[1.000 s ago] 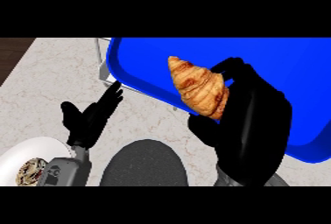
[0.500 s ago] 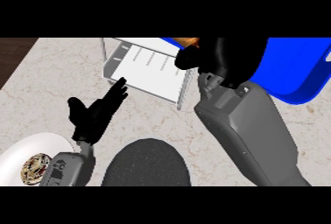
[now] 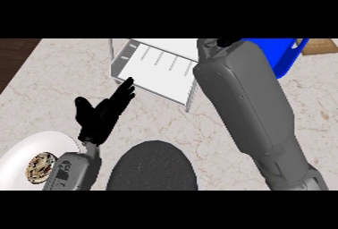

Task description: Pick the croissant from the tray and place it in the tiered basket

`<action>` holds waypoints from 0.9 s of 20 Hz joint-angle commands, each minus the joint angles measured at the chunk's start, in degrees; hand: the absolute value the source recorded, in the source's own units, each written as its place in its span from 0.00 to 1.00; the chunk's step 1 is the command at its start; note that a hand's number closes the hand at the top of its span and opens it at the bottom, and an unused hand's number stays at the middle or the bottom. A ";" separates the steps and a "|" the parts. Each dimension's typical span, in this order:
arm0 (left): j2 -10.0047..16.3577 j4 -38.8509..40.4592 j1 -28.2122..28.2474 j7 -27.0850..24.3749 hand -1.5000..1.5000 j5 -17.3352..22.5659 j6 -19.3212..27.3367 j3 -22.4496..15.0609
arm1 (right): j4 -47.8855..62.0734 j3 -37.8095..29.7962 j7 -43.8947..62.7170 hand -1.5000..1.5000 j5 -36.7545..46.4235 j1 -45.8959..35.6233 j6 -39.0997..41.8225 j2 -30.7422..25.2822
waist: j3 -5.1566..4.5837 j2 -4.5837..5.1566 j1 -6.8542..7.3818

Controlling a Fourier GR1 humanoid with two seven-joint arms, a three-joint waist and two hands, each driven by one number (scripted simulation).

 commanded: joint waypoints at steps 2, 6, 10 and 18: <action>-0.38 1.05 -1.07 -0.18 0.50 0.00 -0.79 -0.67 | 8.73 -2.67 0.05 0.00 -6.83 -3.48 -15.75 0.37 | -0.03 0.66 1.21; -1.28 1.15 -2.26 0.61 0.50 0.09 0.01 -0.58 | 16.44 -0.64 -5.51 0.00 -10.01 -6.40 -23.37 0.37 | -0.09 0.50 1.54; -0.11 1.16 -1.07 -0.24 0.50 -0.16 -0.55 -0.06 | 22.22 -1.08 -8.73 0.00 -8.79 -12.17 -29.64 0.37 | -0.17 0.34 1.26; 1.11 1.19 0.78 -2.03 0.50 0.13 -0.46 1.95 | 29.78 -5.34 -2.87 0.00 -4.76 -15.52 -46.03 0.38 | -0.12 -0.75 -2.49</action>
